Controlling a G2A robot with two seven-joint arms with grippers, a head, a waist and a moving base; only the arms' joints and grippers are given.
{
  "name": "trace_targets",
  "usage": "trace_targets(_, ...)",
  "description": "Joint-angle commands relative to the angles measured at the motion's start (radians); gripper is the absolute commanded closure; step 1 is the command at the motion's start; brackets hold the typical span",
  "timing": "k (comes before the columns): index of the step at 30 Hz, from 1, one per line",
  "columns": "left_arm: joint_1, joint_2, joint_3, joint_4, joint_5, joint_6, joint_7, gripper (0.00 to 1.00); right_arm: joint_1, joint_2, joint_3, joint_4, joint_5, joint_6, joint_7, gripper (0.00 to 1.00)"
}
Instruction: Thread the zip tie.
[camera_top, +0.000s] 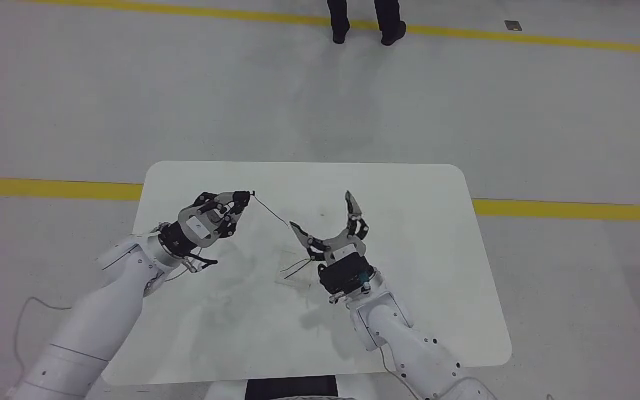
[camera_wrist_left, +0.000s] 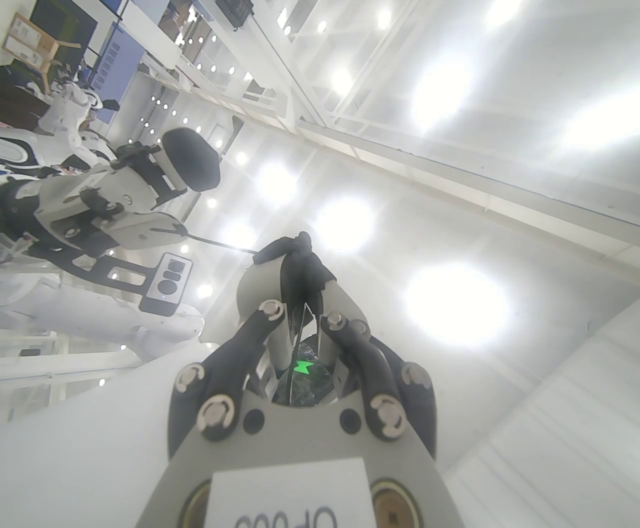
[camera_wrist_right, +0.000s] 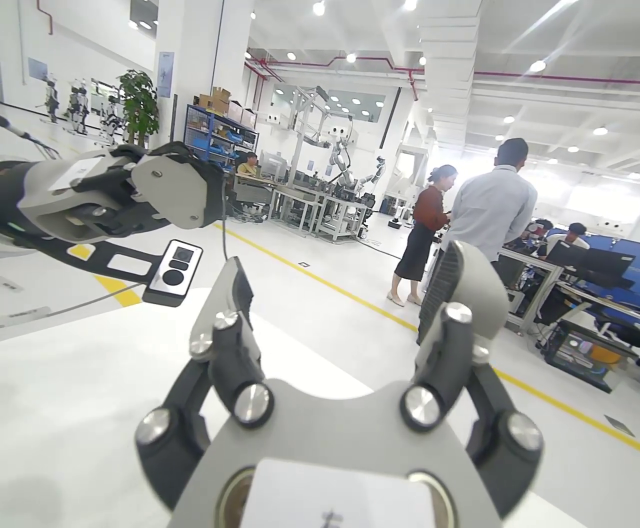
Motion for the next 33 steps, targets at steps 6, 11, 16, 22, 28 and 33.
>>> trace_targets(6, 0.000, 0.000, 0.000, 0.000, 0.000, 0.000, 0.000, 1.00, -0.043, 0.012, 0.124, -0.043, 0.042, -0.033, 0.006, 0.00)
trace_targets(11, 0.000, 0.000, 0.000, 0.000, 0.000, 0.000, 0.000, 1.00, -0.092, 0.020, 0.212, -0.092, 0.100, -0.049, -0.005, 0.00)
trace_targets(16, 0.000, 0.000, 0.000, 0.000, 0.000, 0.000, 0.000, 1.00, -0.106, 0.022, 0.250, -0.103, 0.127, -0.080, -0.007, 0.00)
trace_targets(22, 0.000, 0.000, 0.000, 0.000, 0.000, 0.000, 0.000, 1.00, -0.106, 0.022, 0.250, -0.103, 0.127, -0.080, -0.007, 0.00)
trace_targets(28, 0.000, 0.000, 0.000, 0.000, 0.000, 0.000, 0.000, 1.00, -0.106, 0.022, 0.250, -0.103, 0.127, -0.080, -0.007, 0.00)
trace_targets(33, 0.000, 0.000, 0.000, 0.000, 0.000, 0.000, 0.000, 1.00, -0.106, 0.022, 0.250, -0.103, 0.127, -0.080, -0.007, 0.00)
